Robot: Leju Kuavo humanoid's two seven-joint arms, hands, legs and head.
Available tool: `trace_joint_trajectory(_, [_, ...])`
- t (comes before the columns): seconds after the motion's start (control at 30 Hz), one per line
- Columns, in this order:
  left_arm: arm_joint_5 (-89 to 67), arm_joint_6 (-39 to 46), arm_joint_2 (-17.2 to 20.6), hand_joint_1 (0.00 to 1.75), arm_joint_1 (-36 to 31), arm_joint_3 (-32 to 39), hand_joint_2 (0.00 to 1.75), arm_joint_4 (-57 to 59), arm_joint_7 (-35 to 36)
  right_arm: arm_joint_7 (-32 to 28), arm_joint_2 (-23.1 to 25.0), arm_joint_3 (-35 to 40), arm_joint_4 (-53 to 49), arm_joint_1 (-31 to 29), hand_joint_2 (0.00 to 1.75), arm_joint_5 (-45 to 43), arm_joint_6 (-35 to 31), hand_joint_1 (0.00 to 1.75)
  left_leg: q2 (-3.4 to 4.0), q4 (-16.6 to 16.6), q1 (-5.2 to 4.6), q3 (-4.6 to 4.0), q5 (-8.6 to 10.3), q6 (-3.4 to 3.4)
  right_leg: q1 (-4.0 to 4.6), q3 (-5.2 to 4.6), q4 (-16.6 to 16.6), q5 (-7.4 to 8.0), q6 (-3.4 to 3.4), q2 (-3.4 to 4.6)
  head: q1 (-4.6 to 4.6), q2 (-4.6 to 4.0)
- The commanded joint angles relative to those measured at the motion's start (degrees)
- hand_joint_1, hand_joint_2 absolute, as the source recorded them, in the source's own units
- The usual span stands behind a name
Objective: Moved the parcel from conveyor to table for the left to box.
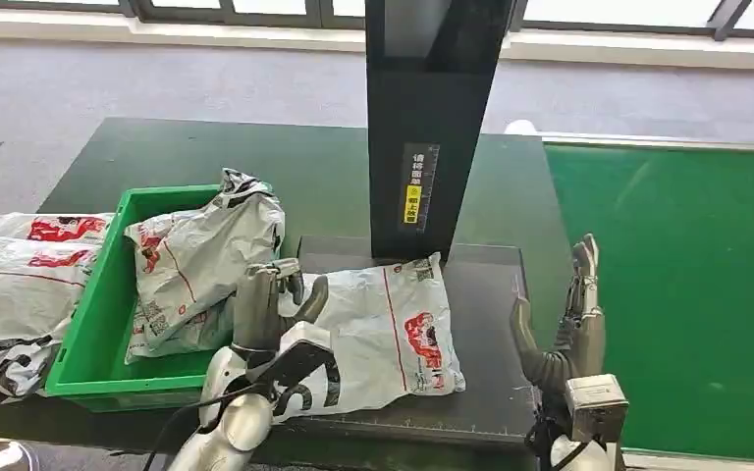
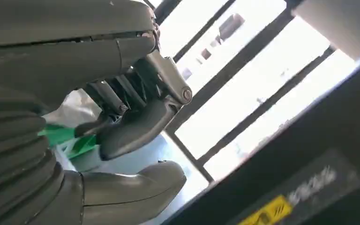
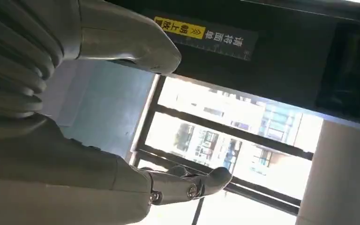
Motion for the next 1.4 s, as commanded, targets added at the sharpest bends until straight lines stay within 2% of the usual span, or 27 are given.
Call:
trace_joint_trajectory(0.03, [2.0,1.9,0.7,1.75,3.1,3.4,1.75,-6.0,-1.6,0.1,1.7,-3.5,0.1,-0.1,1.75,-0.5,1.0,0.0,0.1,-0.1,0.01,0.02,-0.01,-0.03,0.01,-0.01,0.0,0.01,-0.05,0.05,0.0,0.0])
trace_joint_trajectory(0.2, [2.5,2.8,0.9,1.75,4.6,3.9,1.75,-8.2,-1.6,0.1,2.0,-4.1,1.2,-0.8,1.75,-0.6,3.1,0.0,0.11,-0.1,0.02,0.06,0.02,-0.03,0.03,0.04,-0.1,0.04,-0.07,0.04,0.0,0.0])
trace_joint_trajectory(0.23, [1.7,-1.6,1.9,1.75,5.7,3.6,1.75,-9.7,0.8,0.1,2.5,-4.7,1.4,-1.5,1.75,-0.1,4.6,0.0,0.18,-0.2,0.0,0.1,0.04,-0.04,0.01,0.04,-0.2,0.07,-0.1,0.09,0.0,0.0])
trace_joint_trajectory(0.27, [0.1,-1.9,2.0,1.75,6.1,3.6,1.75,-10.0,1.2,0.1,2.6,-4.8,1.6,-1.8,1.75,0.0,5.0,0.0,0.21,-0.1,0.01,0.08,0.0,-0.03,0.02,0.02,-0.1,0.05,-0.08,0.14,0.0,-0.02])
trace_joint_trajectory(0.63, [-0.7,-1.8,1.9,1.75,6.3,3.5,1.75,-10.0,1.3,0.1,2.7,-4.9,1.8,-2.0,1.75,0.1,5.1,0.0,0.12,-0.1,0.01,0.08,0.02,-0.04,0.02,0.06,-0.1,0.04,-0.07,0.05,0.0,-0.02])
trace_joint_trajectory(0.67, [-3.2,-4.7,1.9,0.96,6.5,3.2,1.75,-9.5,3.5,0.1,2.9,-5.1,2.1,-2.3,1.75,0.5,6.1,0.0,0.1,-0.1,0.01,0.04,0.01,-0.03,0.01,0.02,-0.1,0.03,-0.05,0.05,0.0,-0.02])
trace_joint_trajectory(0.7, [-4.5,-5.8,2.0,0.0,6.5,2.9,1.75,-8.9,4.2,0.1,3.0,-5.1,2.4,-2.5,1.75,0.6,6.4,0.0,0.12,-0.1,0.0,0.09,0.03,-0.04,0.01,0.06,-0.1,0.05,-0.07,0.05,0.0,0.0])
trace_joint_trajectory(0.8, [-9.7,-7.8,1.3,0.0,5.7,1.5,1.75,-5.0,6.9,0.1,3.3,-5.3,3.6,-3.7,1.75,1.0,7.4,0.0,0.14,-0.2,0.0,0.14,0.05,-0.04,0.01,0.1,-0.2,0.08,-0.08,0.07,0.0,-0.02])
trace_joint_trajectory(1.03, [-8.9,-8.1,0.0,0.0,3.0,0.0,1.75,-2.0,6.1,0.1,3.6,-5.5,5.2,-5.5,1.75,1.6,7.3,0.0,0.02,-0.1,0.0,0.05,0.08,-0.03,0.01,-0.04,-0.1,0.06,-0.07,-0.05,0.0,-0.02])
trace_joint_trajectory(1.27, [-8.9,-13.7,0.4,0.0,-0.3,-4.4,1.75,3.3,4.3,0.1,2.7,-5.4,3.6,-3.6,1.75,0.9,5.3,0.0,-0.11,-0.1,0.0,0.06,0.07,-0.02,0.01,0.02,-0.2,0.03,-0.07,-0.18,0.0,0.0])
trace_joint_trajectory(1.3, [-8.6,-14.2,0.4,0.0,-0.6,-4.8,0.0,3.9,3.9,0.1,2.6,-5.3,3.5,-3.5,1.75,0.8,5.3,0.0,-0.14,-0.2,-0.01,0.1,0.11,-0.03,0.0,0.06,-0.2,0.05,-0.08,-0.22,0.0,0.0])
trace_joint_trajectory(1.4, [-8.9,-15.0,0.1,0.0,-2.0,-5.8,0.0,6.4,3.6,0.1,2.6,-5.3,3.4,-3.2,1.75,0.6,5.0,0.0,-0.08,-0.1,-0.01,0.05,0.05,-0.02,-0.01,0.01,-0.1,0.01,-0.04,-0.15,0.0,0.0])
